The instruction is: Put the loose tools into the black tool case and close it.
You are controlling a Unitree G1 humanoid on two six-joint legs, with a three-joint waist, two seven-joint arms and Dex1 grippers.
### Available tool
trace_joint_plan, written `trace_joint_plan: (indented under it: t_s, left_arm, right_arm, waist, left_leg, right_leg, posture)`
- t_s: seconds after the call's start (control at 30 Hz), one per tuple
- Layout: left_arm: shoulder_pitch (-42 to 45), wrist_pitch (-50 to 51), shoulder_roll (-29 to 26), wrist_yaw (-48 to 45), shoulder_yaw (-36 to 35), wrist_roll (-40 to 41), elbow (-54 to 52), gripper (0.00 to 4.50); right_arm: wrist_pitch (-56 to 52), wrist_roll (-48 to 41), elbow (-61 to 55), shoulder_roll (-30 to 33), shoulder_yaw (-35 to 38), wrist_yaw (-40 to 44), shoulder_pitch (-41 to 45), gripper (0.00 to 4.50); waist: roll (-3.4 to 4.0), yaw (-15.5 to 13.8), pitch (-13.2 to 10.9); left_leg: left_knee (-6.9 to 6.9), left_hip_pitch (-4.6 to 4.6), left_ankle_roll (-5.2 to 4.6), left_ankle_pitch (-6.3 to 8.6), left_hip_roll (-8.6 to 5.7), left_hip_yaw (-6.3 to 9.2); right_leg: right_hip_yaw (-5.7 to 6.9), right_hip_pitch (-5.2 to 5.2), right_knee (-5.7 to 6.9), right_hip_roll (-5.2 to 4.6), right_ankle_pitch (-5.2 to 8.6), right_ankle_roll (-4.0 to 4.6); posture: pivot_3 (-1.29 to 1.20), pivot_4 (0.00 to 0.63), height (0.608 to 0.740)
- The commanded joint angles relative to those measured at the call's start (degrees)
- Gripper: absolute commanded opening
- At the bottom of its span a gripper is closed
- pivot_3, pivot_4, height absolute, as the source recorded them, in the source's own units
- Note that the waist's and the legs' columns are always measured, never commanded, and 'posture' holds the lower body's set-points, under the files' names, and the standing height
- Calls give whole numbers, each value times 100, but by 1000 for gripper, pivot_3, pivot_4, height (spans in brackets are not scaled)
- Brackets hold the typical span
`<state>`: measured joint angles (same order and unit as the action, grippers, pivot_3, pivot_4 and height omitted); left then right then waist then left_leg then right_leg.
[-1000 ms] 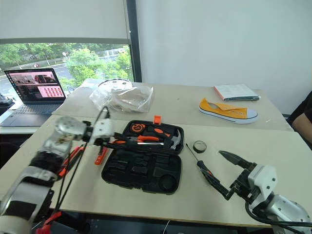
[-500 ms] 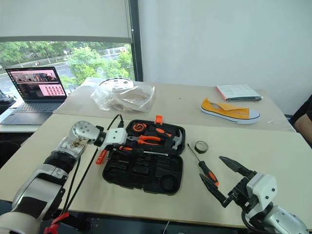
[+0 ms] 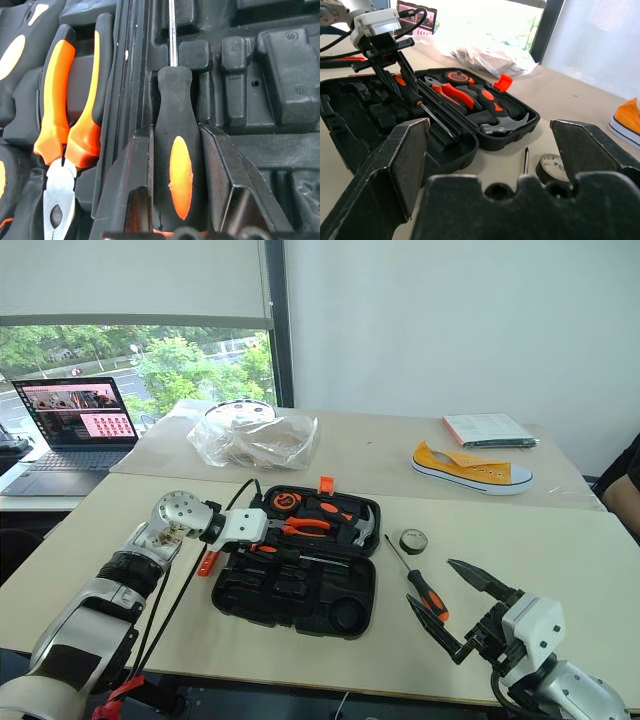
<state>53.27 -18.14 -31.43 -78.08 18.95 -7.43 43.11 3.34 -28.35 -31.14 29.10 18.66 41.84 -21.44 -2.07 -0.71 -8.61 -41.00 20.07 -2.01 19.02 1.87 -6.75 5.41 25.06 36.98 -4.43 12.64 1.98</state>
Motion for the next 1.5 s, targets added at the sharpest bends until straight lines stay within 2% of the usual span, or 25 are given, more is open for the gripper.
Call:
trace_joint_plan:
  t_s: [0.03,0.1,0.13,0.27,0.47,0.57,0.63,0.7,0.8,1.3,1.33,1.43,1.5]
  left_arm:
    - [17,225,-135,130,134,-322,-91,863]
    - [-17,442,-86,107,16,-130,-253,1868]
    - [-34,532,-34,31,-89,68,-361,2090]
    - [-48,830,56,-207,-452,733,-815,3542]
    - [18,898,-7,-218,-682,967,-761,3542]
    - [-76,875,88,-26,-661,884,-549,2856]
    - [-136,752,138,99,-569,748,-355,2061]
    - [-161,773,211,193,-544,696,-207,1510]
    - [-212,610,290,304,-491,572,-21,337]
    - [-617,1057,598,697,-287,291,-42,337]
    - [-657,895,604,745,-408,409,-63,337]
    - [-896,775,552,442,-1221,1443,-523,337]
    - [-1216,875,371,41,-1647,2082,-986,857]
  right_arm:
    - [87,-56,-94,-15,30,11,60,4500]
    - [95,-61,-82,-20,28,25,69,4500]
    - [99,-62,-76,-22,24,33,72,4500]
    - [97,-78,-51,-16,25,81,81,4500]
    - [96,-76,-2,-17,38,143,94,4500]
    - [111,-25,-1,-58,-12,121,98,4500]
    - [110,8,-13,-83,-49,97,109,4500]
    - [104,25,-16,-96,-62,85,124,4500]
    - [104,41,-13,-102,-74,69,135,4500]
    - [174,58,-10,-169,-57,45,20,4500]
    - [164,50,-21,-167,-49,46,4,4500]
    - [-18,-169,-144,-94,135,65,-184,4500]
    - [-32,-221,-179,-46,270,128,-418,4500]
  waist:
    - [0,0,0]
    - [0,2,0]
    - [0,1,0]
    - [0,-18,0]
    - [0,2,0]
    - [0,2,0]
    - [1,0,0]
    - [0,1,0]
    - [0,0,0]
    - [23,-47,16]
    - [26,-50,18]
    - [30,-32,19]
    - [30,-3,17]
  left_leg:
    - [0,-2,0,0,0,0]
    - [-1,-7,-1,0,0,0]
    - [-1,-7,-1,0,1,0]
    - [-4,-2,-2,0,1,1]
    - [-28,16,-7,4,2,9]
    - [-27,16,-9,5,0,8]
    - [-27,16,-9,5,0,8]
    - [-28,15,-10,5,-2,8]
    - [-28,16,-12,6,-2,8]
    - [-37,-11,-29,16,-3,8]
    - [-37,-21,-36,20,-3,8]
    - [-30,-56,-74,43,2,9]
    - [-29,-45,-71,42,6,9]
  right_leg:
    - [0,-2,1,0,0,0]
    - [-1,-4,2,0,0,0]
    - [-2,-4,2,0,0,-1]
    - [-1,-3,5,-2,1,-4]
    - [1,4,3,1,0,-2]
    - [-1,4,2,1,0,-3]
    - [0,4,2,1,0,-3]
    - [0,2,2,0,0,-4]
    - [0,2,2,0,0,-4]
    - [0,-33,1,-6,-3,-12]
    - [-1,-44,-1,-6,-1,-15]
    - [-5,-73,-6,-10,11,-37]
    - [-8,-60,-4,-12,7,-29]
  posture:
    - [0,150,740]
    - [0,150,740]
    - [0,150,740]
    - [0,150,740]
    - [0,150,740]
    - [0,150,740]
    - [0,150,740]
    - [0,150,740]
    - [0,150,740]
    - [0,150,740]
    - [0,150,740]
    - [0,150,740]
    - [0,150,740]
